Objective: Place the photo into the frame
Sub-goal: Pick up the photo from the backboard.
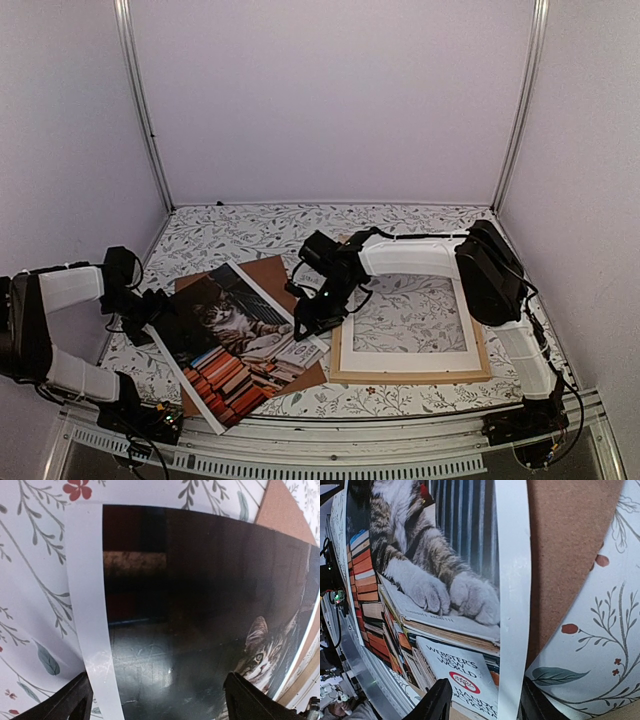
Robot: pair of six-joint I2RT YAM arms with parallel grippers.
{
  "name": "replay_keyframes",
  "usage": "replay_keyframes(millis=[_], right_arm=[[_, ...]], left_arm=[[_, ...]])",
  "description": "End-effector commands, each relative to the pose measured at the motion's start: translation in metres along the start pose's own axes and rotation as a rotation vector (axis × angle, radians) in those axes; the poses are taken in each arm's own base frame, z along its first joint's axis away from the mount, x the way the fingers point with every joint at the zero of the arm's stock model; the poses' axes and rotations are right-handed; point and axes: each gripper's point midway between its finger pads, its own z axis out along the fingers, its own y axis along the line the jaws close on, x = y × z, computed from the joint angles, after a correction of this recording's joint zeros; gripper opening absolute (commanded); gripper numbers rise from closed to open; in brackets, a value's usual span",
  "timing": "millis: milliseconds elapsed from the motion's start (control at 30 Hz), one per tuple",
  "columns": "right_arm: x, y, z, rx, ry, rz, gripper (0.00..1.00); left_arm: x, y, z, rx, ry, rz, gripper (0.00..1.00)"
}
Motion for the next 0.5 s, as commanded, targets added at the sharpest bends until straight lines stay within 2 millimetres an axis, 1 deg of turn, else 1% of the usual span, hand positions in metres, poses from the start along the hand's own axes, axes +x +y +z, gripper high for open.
replay_keyframes(millis=[0,100,233,467], right_arm=[[0.000,-0.001,0.001,-0.049,-0.012,0.026,0.46],[-0.002,0.003,-0.002,-0.083,-0.026,0.027,0.41],[-0.005,0.007,-0.008,-0.125,-0.045,0.030,0.31],[-0.011,0.012,-0.027,-0.162,-0.092,0.030,0.15]], left_arm=[[0.003,-0.003,0.001,0.041,0.002,0.000,0.93],[0.003,-0.004,0.000,0.045,-0.001,0.003,0.93],[0.002,-0.006,-0.001,0.052,-0.007,0.017,0.93],[-0.011,-0.016,-0.011,0.070,-0.056,0.055,0.93]])
